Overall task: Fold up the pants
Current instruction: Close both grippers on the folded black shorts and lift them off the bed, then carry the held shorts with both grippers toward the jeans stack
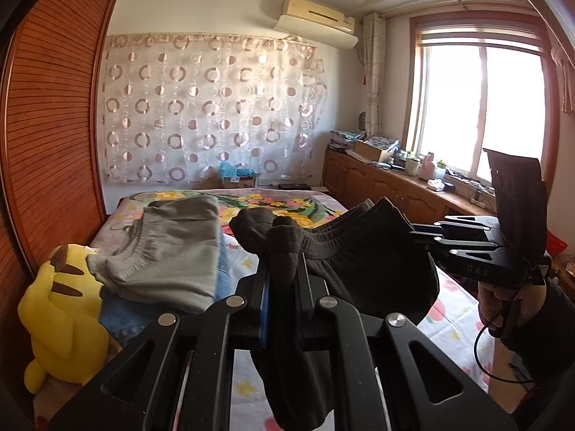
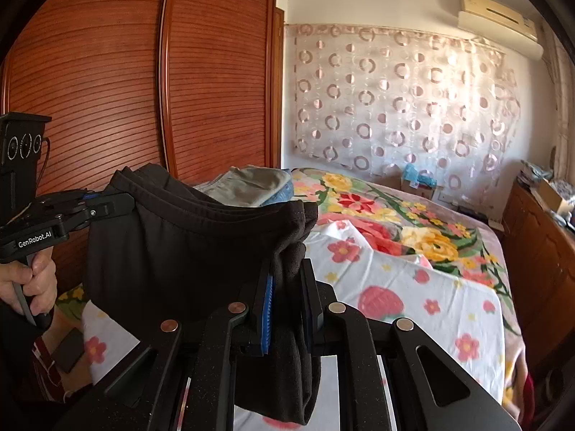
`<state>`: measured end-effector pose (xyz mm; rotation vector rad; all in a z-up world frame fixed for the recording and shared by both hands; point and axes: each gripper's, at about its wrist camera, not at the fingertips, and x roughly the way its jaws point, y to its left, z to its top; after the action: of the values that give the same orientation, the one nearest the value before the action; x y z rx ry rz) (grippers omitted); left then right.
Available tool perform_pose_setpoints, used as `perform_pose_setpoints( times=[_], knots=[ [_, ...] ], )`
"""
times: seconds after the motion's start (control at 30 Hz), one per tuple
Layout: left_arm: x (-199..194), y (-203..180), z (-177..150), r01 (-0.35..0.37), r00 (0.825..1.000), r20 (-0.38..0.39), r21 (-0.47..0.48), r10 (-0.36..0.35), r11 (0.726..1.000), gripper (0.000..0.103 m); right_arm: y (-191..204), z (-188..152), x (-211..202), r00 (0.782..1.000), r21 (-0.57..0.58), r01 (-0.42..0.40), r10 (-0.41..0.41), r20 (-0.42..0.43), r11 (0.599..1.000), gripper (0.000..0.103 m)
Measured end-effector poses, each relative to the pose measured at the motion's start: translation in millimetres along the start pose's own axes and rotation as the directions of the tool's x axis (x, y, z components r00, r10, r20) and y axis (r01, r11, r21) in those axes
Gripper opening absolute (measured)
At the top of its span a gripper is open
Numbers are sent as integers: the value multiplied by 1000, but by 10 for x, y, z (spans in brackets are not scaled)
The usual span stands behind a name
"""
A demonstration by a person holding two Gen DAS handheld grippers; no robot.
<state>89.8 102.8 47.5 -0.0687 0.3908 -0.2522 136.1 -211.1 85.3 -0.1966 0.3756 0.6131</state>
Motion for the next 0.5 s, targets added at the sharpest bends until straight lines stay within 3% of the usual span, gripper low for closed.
perform_pose_setpoints(
  times=[0.5],
  knots=[
    [313,526,318,-79,996,37,-20,80,997,12,-175,630,877,1000,-65,8,-6,28,998,13]
  ],
)
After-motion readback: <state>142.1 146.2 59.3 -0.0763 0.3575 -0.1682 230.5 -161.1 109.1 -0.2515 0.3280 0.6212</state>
